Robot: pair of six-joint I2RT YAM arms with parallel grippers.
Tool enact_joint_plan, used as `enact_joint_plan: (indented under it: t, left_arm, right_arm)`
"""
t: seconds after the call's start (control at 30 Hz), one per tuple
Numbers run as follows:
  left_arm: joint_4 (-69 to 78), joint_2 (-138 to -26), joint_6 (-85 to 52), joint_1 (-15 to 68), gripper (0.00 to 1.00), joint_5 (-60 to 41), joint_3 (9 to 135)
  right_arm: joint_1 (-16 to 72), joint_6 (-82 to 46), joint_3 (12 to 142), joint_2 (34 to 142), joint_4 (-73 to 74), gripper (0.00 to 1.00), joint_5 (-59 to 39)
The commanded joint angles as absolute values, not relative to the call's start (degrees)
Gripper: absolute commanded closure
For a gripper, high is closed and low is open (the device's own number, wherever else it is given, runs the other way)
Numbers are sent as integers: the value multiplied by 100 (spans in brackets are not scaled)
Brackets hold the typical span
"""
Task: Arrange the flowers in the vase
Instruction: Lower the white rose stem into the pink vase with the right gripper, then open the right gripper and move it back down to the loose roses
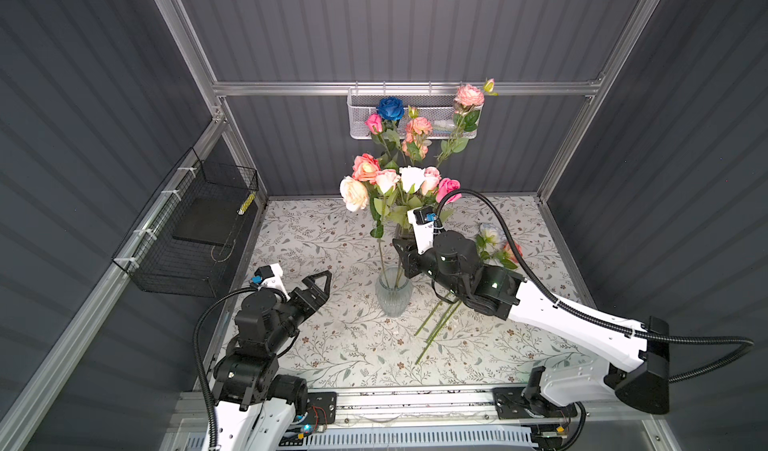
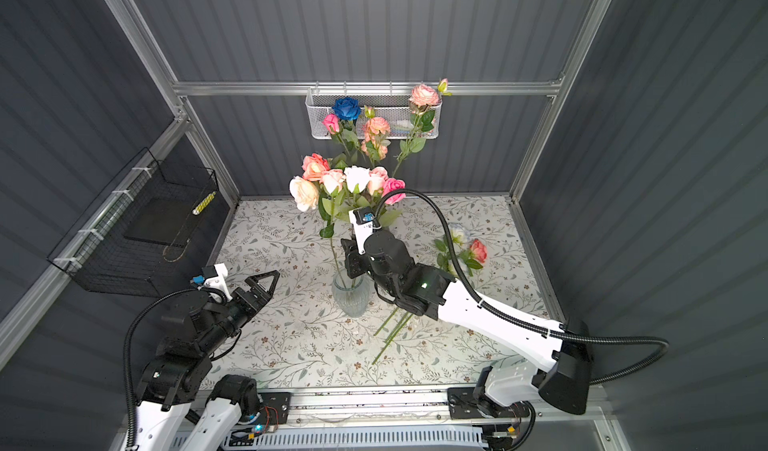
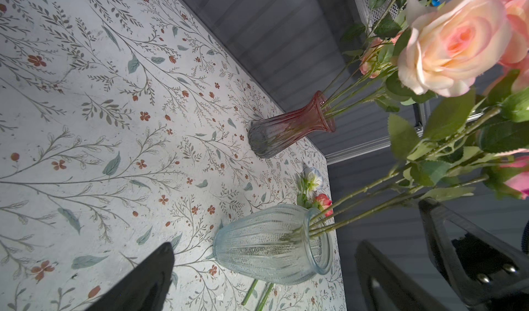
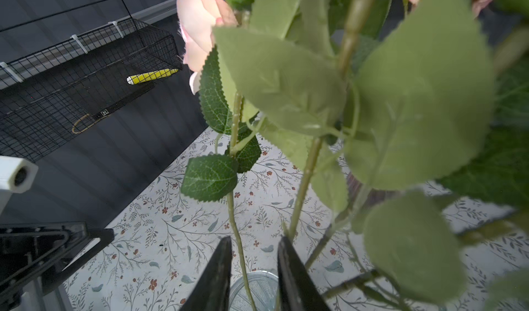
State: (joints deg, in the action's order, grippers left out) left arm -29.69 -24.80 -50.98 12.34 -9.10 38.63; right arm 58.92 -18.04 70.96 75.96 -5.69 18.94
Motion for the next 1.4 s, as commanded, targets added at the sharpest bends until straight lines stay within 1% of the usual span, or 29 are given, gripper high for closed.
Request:
enact_joint_plan:
  t: [0.0,0.13,0.27,0.33,0.4,0.47,0.53,0.6,0.7,0.8,0.9,1.0,1.07,1.27,1.37]
  left_arm:
    - [-2715,-2532,-5211,1257,1,-1100,3735]
    - [-2368,-2609,-5298,1257,1,-1300,3543]
    - [-2025,-2787,-5319,1257,2,-1484,3446]
    - [-1883,-2868,-5325,1259,4,-1569,3406]
    - [-1774,-2949,-5363,1264,7,-1677,3348]
    - [-1632,-3037,-5479,1265,9,-1843,3222]
    - [-1443,-3101,-5636,1266,10,-2175,3011]
    - [-1380,-3120,-5774,1266,12,-2285,2820]
    - [-1513,-3154,-5843,1274,13,-2409,2660]
    - [-1867,-3167,-5763,1283,14,-2444,2663]
    - [-2148,-3085,-5713,1283,14,-2453,2679]
    - [-2302,-2914,-5705,1290,14,-2414,2638]
    - [-2305,-2853,-5764,1293,14,-2408,2588]
    - [-2274,-2988,-5705,1291,13,-2477,2708]
    - [-2271,-2999,-5660,1292,13,-2461,2739]
  right_arm:
    - [6125,-2033,7025,7198,-977,66,2140]
    - [6420,-2244,7012,6694,-1582,63,2447]
    - [6348,-2812,6432,5806,-2028,64,2960]
    - [5979,-3342,6036,5402,-2453,67,2913]
    - [5286,-3870,5578,5111,-2835,70,2441]
    - [4533,-4382,5196,5039,-3298,76,2032]
    - [3816,-4579,4874,5228,-3526,77,1356]
    - [3387,-4662,4690,5642,-3485,77,750]
    - [3221,-4711,4739,6607,-3335,76,158]
    - [3209,-4844,4842,7467,-3283,74,169]
    - [3210,-5017,4801,7964,-3212,70,350]
    - [3208,-5018,4827,8278,-3080,71,427]
    - [3192,-5005,4924,8480,-3063,73,399]
    - [3163,-5068,4969,8933,-2945,73,441]
    - [3094,-4998,4983,9157,-2669,73,214]
